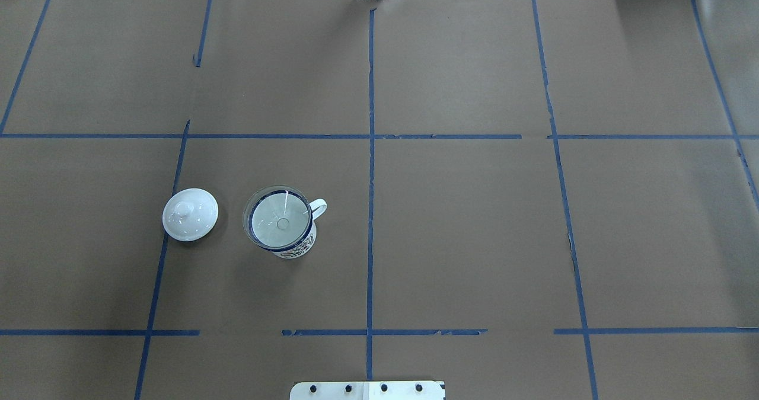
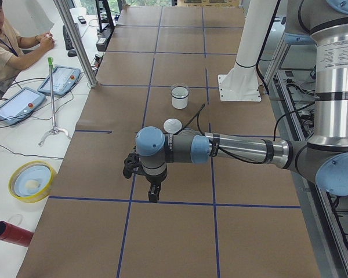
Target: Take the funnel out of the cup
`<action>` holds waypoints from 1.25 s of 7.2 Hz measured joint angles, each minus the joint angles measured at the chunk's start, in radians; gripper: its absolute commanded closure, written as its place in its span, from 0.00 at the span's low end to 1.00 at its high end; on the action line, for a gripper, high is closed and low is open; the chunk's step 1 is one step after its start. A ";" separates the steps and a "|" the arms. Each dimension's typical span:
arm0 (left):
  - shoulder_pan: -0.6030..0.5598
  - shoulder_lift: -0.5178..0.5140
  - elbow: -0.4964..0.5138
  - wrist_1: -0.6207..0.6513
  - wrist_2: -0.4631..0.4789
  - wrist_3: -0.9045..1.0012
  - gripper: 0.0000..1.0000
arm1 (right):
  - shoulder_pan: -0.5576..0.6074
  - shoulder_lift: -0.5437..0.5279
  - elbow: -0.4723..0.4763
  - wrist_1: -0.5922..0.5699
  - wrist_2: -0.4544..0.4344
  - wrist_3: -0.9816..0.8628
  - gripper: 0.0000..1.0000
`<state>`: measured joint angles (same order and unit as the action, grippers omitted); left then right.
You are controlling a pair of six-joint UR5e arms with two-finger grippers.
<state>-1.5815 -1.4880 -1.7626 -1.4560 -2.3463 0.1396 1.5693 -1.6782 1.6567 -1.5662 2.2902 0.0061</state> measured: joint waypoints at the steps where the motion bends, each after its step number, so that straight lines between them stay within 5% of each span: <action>1: 0.000 0.000 0.000 0.000 0.000 0.000 0.00 | 0.000 0.000 0.000 0.000 0.000 0.000 0.00; 6: 0.036 -0.018 -0.062 0.001 -0.040 -0.014 0.00 | 0.000 0.000 0.000 0.000 0.000 0.000 0.00; 9: 0.245 -0.199 -0.078 0.001 -0.148 -0.153 0.00 | 0.000 0.000 0.000 0.000 0.000 0.000 0.00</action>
<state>-1.3361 -1.6866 -1.8407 -1.4549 -2.4946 -0.0130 1.5692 -1.6781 1.6567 -1.5661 2.2903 0.0061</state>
